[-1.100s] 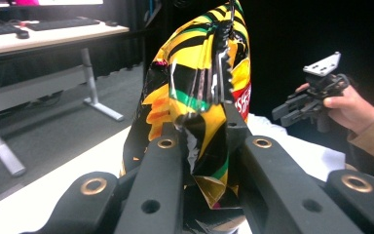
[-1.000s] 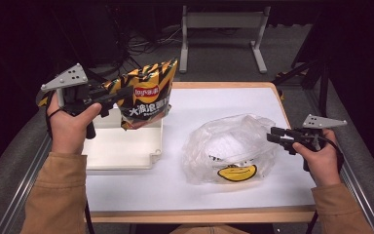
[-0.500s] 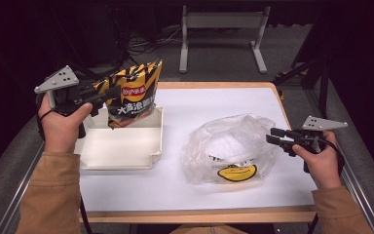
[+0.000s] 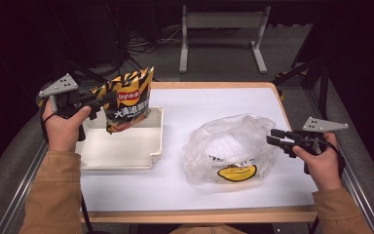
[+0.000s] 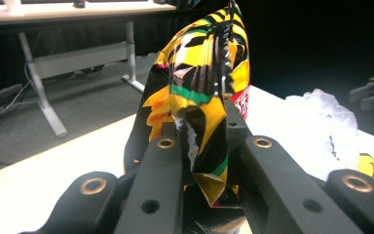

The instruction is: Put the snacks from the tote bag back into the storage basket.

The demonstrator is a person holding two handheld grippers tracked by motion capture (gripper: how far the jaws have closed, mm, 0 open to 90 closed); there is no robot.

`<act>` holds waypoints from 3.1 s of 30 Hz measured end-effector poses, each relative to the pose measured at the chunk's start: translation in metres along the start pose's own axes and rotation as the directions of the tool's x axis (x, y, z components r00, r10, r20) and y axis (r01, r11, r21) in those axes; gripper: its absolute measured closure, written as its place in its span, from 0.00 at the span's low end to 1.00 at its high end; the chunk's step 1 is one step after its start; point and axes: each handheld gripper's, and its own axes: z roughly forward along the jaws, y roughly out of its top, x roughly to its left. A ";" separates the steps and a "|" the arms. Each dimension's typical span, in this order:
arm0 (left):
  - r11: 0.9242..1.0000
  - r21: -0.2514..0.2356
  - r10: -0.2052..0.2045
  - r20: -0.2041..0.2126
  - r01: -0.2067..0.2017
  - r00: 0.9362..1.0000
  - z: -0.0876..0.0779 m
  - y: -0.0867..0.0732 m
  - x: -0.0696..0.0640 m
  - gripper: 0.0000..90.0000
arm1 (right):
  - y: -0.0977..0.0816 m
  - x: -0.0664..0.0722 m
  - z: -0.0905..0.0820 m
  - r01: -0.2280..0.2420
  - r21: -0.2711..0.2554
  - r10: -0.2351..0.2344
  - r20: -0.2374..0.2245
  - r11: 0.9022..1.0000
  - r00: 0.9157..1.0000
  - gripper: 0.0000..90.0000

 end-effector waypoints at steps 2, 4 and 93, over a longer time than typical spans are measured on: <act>1.000 0.000 -0.013 0.000 0.013 1.000 0.001 -0.004 0.002 0.92 | 0.000 0.000 0.001 -0.001 0.002 0.001 -0.003 1.000 1.000 0.68; 1.000 0.000 -0.025 0.009 0.025 1.000 0.002 -0.008 0.005 0.92 | 0.000 0.000 0.001 -0.003 -0.001 0.003 -0.006 1.000 1.000 0.68; 0.979 0.009 -0.186 -0.358 0.202 0.915 0.005 -0.062 0.035 0.11 | -0.003 0.001 0.011 0.006 0.018 -0.006 -0.026 1.000 1.000 0.61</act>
